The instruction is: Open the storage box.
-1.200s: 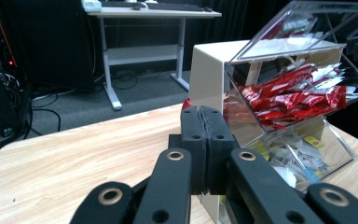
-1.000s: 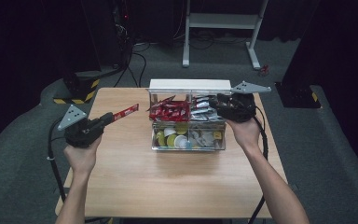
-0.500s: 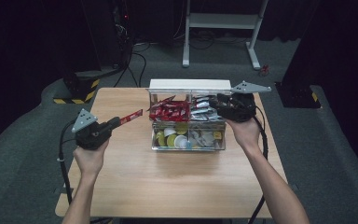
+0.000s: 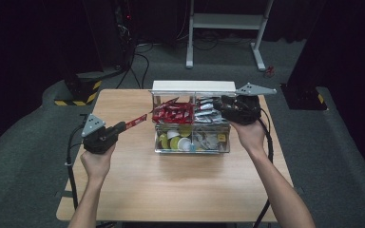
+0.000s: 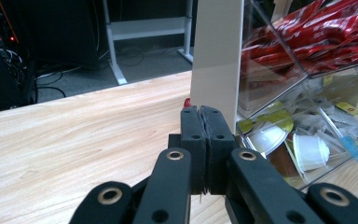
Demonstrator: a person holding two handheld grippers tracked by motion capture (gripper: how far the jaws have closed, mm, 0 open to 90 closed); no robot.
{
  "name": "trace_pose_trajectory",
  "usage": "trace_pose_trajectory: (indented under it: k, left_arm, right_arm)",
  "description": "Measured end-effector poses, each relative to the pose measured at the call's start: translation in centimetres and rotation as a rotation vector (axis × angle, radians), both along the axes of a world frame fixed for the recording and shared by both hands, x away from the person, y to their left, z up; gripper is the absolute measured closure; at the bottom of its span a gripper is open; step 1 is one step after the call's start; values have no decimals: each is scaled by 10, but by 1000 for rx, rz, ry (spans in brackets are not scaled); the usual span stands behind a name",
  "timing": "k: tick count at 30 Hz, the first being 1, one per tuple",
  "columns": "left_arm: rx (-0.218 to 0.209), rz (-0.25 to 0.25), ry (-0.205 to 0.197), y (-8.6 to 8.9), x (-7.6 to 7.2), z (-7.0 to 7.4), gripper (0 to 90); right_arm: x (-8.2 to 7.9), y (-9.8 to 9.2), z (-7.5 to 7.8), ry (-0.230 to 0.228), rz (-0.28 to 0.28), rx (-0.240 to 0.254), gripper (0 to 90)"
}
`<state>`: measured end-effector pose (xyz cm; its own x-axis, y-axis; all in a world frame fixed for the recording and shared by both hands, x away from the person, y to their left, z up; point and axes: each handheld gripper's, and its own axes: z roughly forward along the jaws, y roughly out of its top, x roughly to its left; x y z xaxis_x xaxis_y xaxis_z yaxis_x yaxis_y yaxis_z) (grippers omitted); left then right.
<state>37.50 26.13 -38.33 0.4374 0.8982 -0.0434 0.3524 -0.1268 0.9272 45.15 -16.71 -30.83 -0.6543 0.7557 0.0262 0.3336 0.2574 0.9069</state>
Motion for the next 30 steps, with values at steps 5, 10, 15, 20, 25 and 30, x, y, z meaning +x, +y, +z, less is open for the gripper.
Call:
trace_pose_trajectory:
  k: [5,10,15,20,25,30]
  left_arm:
    - [3,0,16,-2,1,-7,889]
    - [7,-1,45,-7,4,-21,889]
    - [13,4,49,-9,5,-27,889]
    - [18,13,63,-13,9,-35,888]
    - [49,19,79,-18,14,-45,888]
    - [59,31,102,-20,18,-55,888]
  right_arm:
    - [0,0,0,7,-3,-8,560]
    - [0,-2,0,4,-7,-9,558]
    - [0,-1,0,5,-8,-9,557]
    - [0,-2,-1,3,-8,-4,557]
    - [0,-1,-1,4,-11,-1,553]
    - [0,-2,-1,6,-10,4,554]
